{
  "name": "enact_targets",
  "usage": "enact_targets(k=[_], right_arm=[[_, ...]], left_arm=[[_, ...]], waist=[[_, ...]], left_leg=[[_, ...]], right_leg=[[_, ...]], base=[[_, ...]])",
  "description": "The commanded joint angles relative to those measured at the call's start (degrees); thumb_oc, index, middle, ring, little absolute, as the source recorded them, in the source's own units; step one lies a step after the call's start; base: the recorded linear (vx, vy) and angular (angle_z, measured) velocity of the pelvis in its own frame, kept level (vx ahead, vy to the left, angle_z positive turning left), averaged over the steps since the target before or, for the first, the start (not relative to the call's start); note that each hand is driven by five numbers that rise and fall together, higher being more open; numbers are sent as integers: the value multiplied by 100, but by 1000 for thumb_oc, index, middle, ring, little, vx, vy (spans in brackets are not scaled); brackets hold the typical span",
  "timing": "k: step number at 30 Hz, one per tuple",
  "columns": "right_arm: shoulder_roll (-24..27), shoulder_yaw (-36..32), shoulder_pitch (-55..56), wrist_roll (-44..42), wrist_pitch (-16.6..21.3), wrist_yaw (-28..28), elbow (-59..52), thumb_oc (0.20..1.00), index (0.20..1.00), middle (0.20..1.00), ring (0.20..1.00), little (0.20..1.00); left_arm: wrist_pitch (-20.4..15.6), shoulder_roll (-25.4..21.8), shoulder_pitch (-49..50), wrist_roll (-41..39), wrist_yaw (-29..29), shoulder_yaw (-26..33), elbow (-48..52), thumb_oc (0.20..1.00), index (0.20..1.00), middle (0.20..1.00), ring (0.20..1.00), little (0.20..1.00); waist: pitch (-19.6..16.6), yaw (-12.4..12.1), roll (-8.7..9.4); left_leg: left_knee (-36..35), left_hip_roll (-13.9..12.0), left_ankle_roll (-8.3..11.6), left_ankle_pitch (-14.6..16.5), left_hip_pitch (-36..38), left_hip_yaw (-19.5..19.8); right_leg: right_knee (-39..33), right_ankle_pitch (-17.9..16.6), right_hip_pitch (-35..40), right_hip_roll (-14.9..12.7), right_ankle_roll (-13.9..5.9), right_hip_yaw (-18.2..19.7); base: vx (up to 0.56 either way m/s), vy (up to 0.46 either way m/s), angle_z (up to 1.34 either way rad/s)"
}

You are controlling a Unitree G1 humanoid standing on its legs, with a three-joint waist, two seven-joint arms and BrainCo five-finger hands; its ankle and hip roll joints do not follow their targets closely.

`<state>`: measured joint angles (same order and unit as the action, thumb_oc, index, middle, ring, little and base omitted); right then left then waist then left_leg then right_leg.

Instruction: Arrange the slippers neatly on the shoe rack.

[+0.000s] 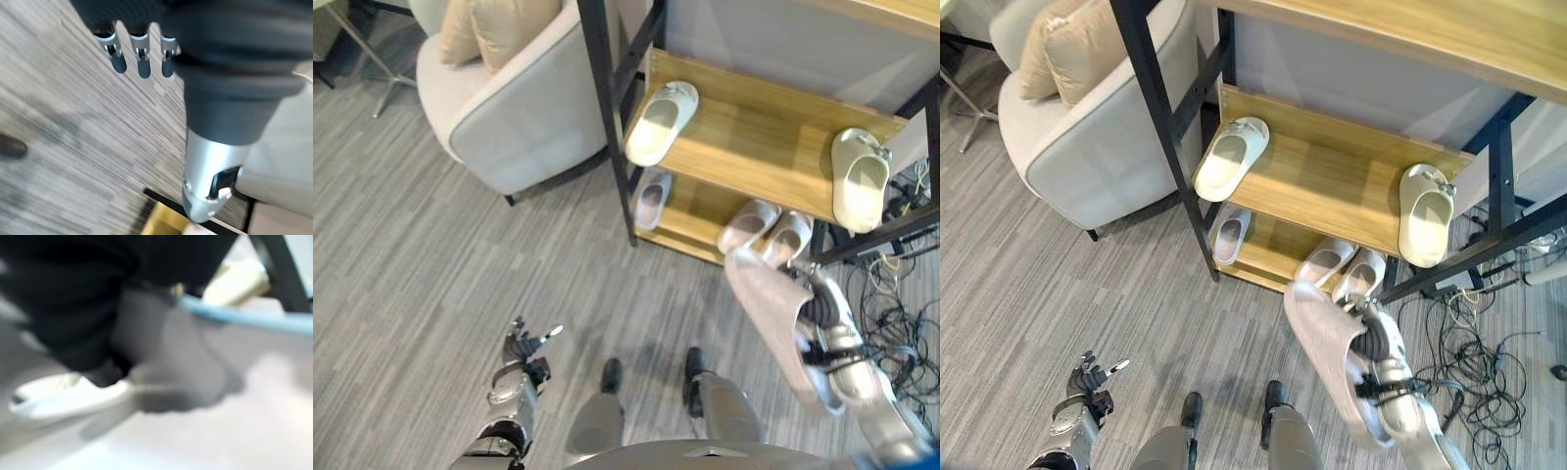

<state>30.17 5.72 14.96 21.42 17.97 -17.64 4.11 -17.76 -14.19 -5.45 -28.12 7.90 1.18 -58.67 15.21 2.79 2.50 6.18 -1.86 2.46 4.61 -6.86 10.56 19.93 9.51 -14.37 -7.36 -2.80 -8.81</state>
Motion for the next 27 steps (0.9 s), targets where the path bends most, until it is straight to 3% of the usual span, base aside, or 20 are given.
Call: enact_targets(k=[1,2,3,6,9,11,12,16,20,22,23,24,25,26,27], right_arm=[[233,-245,213,-106,277,56,-470,200,200,200,200,200],[233,-250,218,-108,277,58,-473,200,200,200,200,200],[191,-181,306,-258,267,123,-272,200,200,200,200,200],[75,67,82,-426,216,88,117,200,200,200,200,200],[-169,295,-35,-667,201,133,169,200,200,200,200,200],[-234,310,-18,-724,210,131,174,200,200,200,200,200],[-363,372,-85,-925,207,141,201,200,200,200,200,200],[-481,476,-238,-1080,209,187,274,200,200,200,200,200],[-541,661,-642,-1087,126,139,516,200,200,200,200,200],[-548,766,-855,-1079,107,86,561,200,200,200,200,200],[-540,794,-908,-1050,125,46,579,200,200,200,200,200],[-560,924,-1203,-1080,120,-22,585,200,200,200,200,200],[-561,923,-1209,-1080,120,-23,588,200,200,200,200,200],[-539,1039,-1527,-1082,163,-129,711,200,200,200,200,200],[-516,1048,-1599,-1026,146,-203,730,200,200,200,200,200]], left_arm=[[-353,-156,76,-287,95,134,479,1000,1000,1000,1000,1000],[-351,-155,79,-289,95,130,485,1000,1000,1000,1000,1000],[-409,-74,227,-533,-27,139,709,1000,1000,1000,1000,1000],[-389,8,271,-630,61,198,487,1000,1000,1000,1000,1000],[-359,74,288,-769,123,541,-334,1000,1000,1000,1000,1000],[-377,65,283,-711,150,585,-435,1000,1000,1000,1000,1000],[-384,60,266,-688,198,660,-590,1000,1000,1000,1000,1000],[-395,2,138,-670,190,723,-761,1000,1000,1000,1000,1000],[-505,-50,-14,-860,230,665,-420,1000,1000,1000,1000,1000],[-589,-99,-147,-1050,266,653,-158,1000,1000,1000,1000,1000],[-646,-142,-201,-1101,267,625,-2,1000,1000,1000,1000,1000],[-841,-220,-271,-1195,361,602,548,1000,1000,1000,1000,1000],[-840,-220,-275,-1194,363,604,550,1000,1000,1000,1000,1000],[-1071,-349,-467,-1657,463,795,899,1000,1000,1000,1000,1000],[-1173,-353,-578,-1843,518,853,1114,1000,1000,1000,1000,1000]], waist=[[-84,17,167],[-114,33,161],[-70,75,97],[26,-18,-45],[-33,-152,-119],[-75,-144,-110],[-113,-129,-34],[-134,-133,95],[-82,-223,184],[56,-282,260],[96,-336,292],[360,-406,414],[348,-403,417],[581,-403,440],[660,-369,418]], left_leg=[[1299,-119,447,-252,-974,-39],[1275,-110,443,-292,-1008,-24],[1383,-308,479,-583,-1287,-393],[637,-536,489,-1026,-1463,-431],[-109,-674,480,-1185,-1490,-175],[-33,-624,482,-1197,-1485,-223],[278,-440,434,-1061,-1620,-368],[785,-282,380,-763,-1847,-654],[1235,-307,238,-402,-2132,-877],[1432,-376,178,-278,-2250,-972],[1437,-422,166,-237,-2276,-987],[1669,-501,164,-67,-2334,-1105],[1647,-498,160,-98,-2350,-1106],[1898,-603,153,33,-2527,-1156],[2057,-613,127,99,-2616,-1118]], right_leg=[[-215,190,804,-124,-172,-85],[-239,157,780,-128,-176,-102],[-170,252,778,-95,-117,-159],[-156,226,743,60,-211,55],[-249,294,842,71,-408,519],[-341,258,910,-14,-447,566],[-561,129,1012,-211,-552,723],[-861,-127,941,-446,-674,936],[-1027,-416,693,-650,-796,1139],[-939,-724,405,-718,-841,1107],[-940,-722,384,-713,-861,1013],[-896,-1040,79,-705,-881,696],[-908,-1063,59,-708,-881,698],[-614,-1378,-602,-651,-894,439],[-394,-1353,-893,-615,-914,409]], base=[[-47,-60,38],[-86,-47,63],[-34,65,61],[90,152,32],[249,261,-31],[289,258,-115],[275,253,-90],[137,221,-51],[34,190,-56],[-60,149,-41],[-197,62,-39],[-175,47,-47],[-267,17,-95],[-123,-20,-76],[-131,-30,-67]])
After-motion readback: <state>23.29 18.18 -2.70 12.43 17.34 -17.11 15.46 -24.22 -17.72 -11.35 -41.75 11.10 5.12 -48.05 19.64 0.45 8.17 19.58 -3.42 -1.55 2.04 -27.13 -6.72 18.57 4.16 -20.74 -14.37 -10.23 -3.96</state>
